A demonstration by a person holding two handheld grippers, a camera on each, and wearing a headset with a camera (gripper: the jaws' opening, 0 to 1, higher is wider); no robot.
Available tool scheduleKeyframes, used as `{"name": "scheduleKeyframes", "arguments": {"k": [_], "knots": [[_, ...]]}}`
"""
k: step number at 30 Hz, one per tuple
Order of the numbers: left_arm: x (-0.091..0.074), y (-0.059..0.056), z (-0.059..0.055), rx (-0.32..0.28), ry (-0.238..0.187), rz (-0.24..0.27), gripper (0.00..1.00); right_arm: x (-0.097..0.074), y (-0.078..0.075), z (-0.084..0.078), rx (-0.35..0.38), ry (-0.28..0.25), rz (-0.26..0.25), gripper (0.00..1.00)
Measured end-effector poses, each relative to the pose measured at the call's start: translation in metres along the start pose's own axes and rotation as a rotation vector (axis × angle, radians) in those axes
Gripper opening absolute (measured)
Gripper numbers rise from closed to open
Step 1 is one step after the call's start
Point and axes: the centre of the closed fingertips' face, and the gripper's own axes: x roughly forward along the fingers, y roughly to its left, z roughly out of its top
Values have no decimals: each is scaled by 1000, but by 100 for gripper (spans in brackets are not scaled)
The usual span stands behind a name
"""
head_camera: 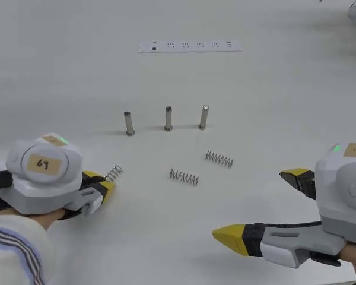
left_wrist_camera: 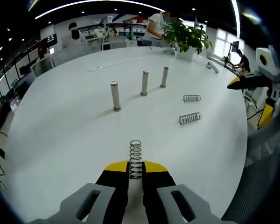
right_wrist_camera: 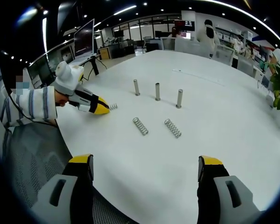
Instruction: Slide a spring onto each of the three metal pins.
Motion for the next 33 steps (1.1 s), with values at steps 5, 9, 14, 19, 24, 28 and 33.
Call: {"name": "scheduleKeyframes", "arguments": {"k": [5, 9, 14, 19, 24, 28, 33], "knots": [[0, 1, 0, -32, -9, -2, 2, -1, -1, 2, -5, -2, -4, 91], [0, 2, -1, -35, -10, -6, 2, -3, -2, 2, -2, -7, -11, 91], [-2, 5, -2, -86, -7, -3, 2, -5, -4, 1, 1, -5, -20, 91], [-2, 6, -3, -119, -6, -13, 2, -6, -4, 2, -1, -12, -20, 92], [-2, 6, -4, -117, -1, -19, 2, -6, -4, 3, -5, -10, -22, 92], [-3, 10, -2, -116, -5, -6, 2, -5, -5, 4, -9, -8, -22, 91], [-6, 12, 2, -130, -17, -6, 2, -5, -6, 6, -17, -8, -21, 91]]}}
